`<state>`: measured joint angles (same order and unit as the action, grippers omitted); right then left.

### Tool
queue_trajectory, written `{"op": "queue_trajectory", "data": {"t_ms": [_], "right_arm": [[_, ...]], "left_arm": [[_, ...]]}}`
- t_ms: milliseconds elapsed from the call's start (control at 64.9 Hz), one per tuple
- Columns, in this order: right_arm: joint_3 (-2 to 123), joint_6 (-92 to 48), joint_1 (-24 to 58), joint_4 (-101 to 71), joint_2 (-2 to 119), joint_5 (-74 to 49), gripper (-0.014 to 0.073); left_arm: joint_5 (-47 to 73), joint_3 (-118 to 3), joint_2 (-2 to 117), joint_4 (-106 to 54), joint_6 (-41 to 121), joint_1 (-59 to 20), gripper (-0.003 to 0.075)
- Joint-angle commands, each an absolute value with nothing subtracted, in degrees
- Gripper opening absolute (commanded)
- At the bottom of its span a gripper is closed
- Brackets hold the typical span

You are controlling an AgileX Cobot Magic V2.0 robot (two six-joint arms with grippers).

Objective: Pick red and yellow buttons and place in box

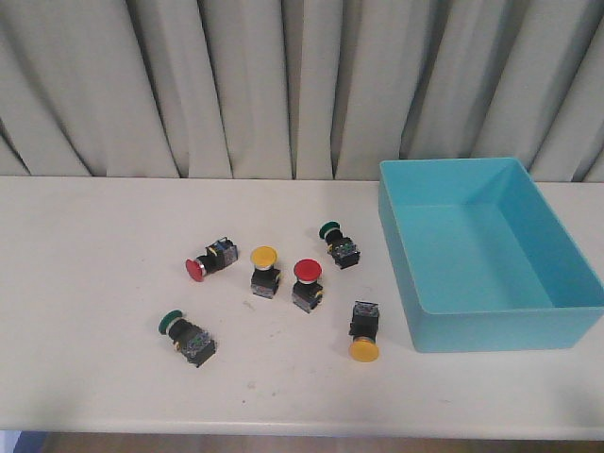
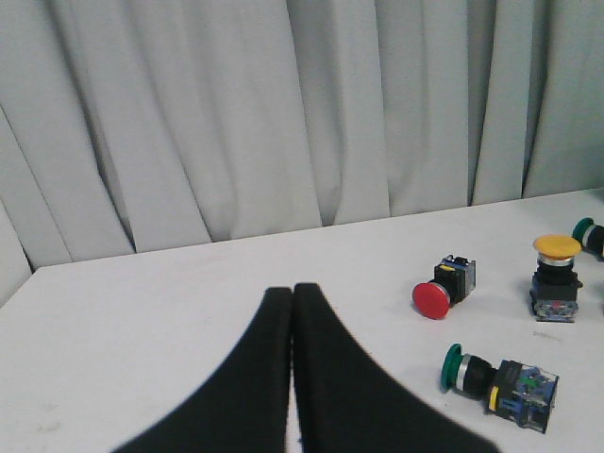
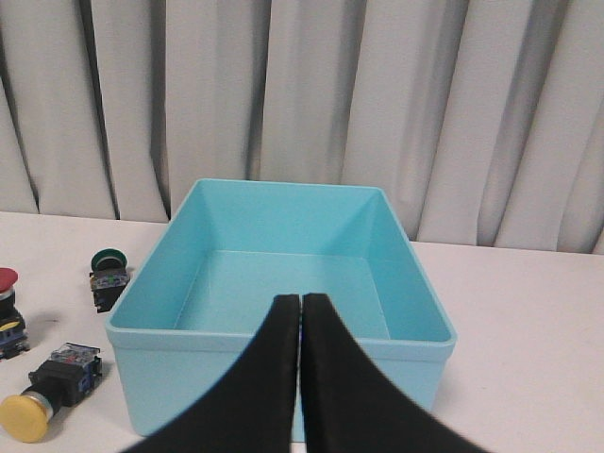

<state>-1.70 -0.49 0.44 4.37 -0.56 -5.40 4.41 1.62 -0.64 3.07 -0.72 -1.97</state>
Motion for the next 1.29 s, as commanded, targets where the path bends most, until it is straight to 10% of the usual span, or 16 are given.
{"op": "queue_trajectory", "data": {"t_ms": [0,909,1279], "right_arm": [[-2.02,-0.5,0.13,4.94,-1.08,-1.22,-0.0004],[-1.21,0.67,0.13,3.75,-1.08,-0.62,-0.0004],[19.5,0.0,0.13,2.52,3.76,-13.65,-0.0004]], "left_arm": [[0.0,4.35,-1.46,2.64,-0.91,-1.81,-0.0006],[-0.32,3.44,-1.46,2.59,-5.92,-1.81,-0.0006],[11.53,-21.6,6.6,2.69,-5.39,-1.81,-0.0006]]}}
